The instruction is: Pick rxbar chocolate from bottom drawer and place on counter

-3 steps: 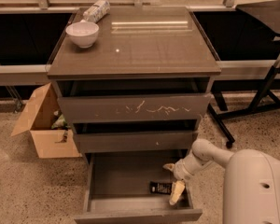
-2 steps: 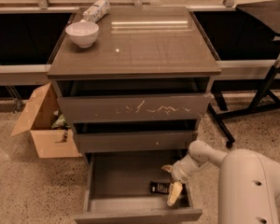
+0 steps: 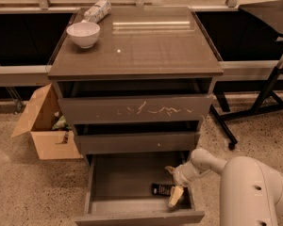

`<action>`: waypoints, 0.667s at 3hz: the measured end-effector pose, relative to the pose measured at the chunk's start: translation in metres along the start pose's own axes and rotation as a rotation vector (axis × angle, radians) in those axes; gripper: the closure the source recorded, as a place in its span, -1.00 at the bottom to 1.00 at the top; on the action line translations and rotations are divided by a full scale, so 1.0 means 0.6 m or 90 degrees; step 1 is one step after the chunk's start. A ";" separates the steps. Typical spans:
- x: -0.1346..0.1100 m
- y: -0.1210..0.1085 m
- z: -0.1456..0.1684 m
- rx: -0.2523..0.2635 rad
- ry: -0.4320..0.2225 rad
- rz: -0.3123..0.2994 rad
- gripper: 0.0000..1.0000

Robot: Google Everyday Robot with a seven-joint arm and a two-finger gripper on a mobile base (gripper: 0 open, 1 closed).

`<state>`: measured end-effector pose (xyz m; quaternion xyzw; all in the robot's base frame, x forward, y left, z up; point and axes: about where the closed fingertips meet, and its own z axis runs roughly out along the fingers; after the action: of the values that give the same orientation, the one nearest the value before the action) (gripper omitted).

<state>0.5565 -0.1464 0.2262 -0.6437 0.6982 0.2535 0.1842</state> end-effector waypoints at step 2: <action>0.050 -0.040 0.060 0.050 0.015 -0.027 -1.00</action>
Offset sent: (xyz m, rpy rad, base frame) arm 0.0301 -0.0100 -0.0700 -0.0297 -0.1168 -0.0174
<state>0.5744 -0.1499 0.1770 -0.6534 0.6960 0.2144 0.2067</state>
